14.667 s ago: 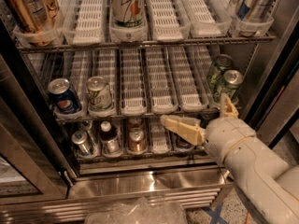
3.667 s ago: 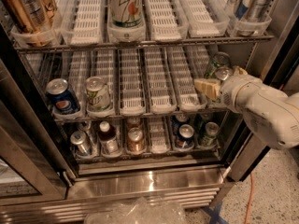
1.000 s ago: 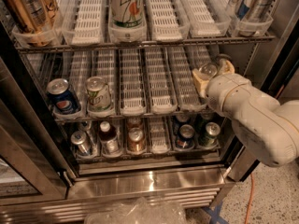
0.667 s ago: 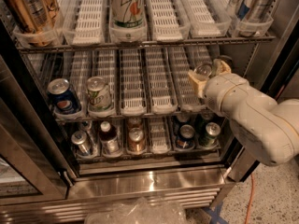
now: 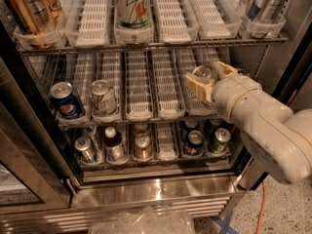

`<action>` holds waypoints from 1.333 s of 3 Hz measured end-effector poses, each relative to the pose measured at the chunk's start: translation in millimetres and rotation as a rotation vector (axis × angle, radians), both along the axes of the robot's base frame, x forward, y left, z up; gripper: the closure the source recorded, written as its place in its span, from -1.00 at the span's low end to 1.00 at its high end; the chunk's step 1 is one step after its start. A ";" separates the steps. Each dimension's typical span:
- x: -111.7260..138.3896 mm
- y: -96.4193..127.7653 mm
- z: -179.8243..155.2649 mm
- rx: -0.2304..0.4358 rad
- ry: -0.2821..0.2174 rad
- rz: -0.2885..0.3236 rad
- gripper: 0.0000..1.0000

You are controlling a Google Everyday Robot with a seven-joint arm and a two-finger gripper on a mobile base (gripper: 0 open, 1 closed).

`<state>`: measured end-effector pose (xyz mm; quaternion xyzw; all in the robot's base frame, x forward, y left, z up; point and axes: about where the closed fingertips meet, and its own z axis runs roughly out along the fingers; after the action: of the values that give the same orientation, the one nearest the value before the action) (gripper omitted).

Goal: Pick green can from middle shelf of fridge

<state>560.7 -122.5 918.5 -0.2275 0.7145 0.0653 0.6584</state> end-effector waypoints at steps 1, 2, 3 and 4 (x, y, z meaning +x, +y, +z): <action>-10.8 -8.2 16.8 0.016 -0.042 -0.013 1.00; -11.2 -8.5 17.9 0.018 -0.045 -0.013 1.00; -15.4 -1.8 11.5 0.043 -0.023 -0.001 1.00; -36.5 5.7 4.3 0.128 0.017 0.022 1.00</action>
Offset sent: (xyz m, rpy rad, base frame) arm -0.0091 -0.0069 0.0141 0.0137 -0.0353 -0.0110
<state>524.2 -116.8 922.8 -0.1922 0.7119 0.1202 0.6647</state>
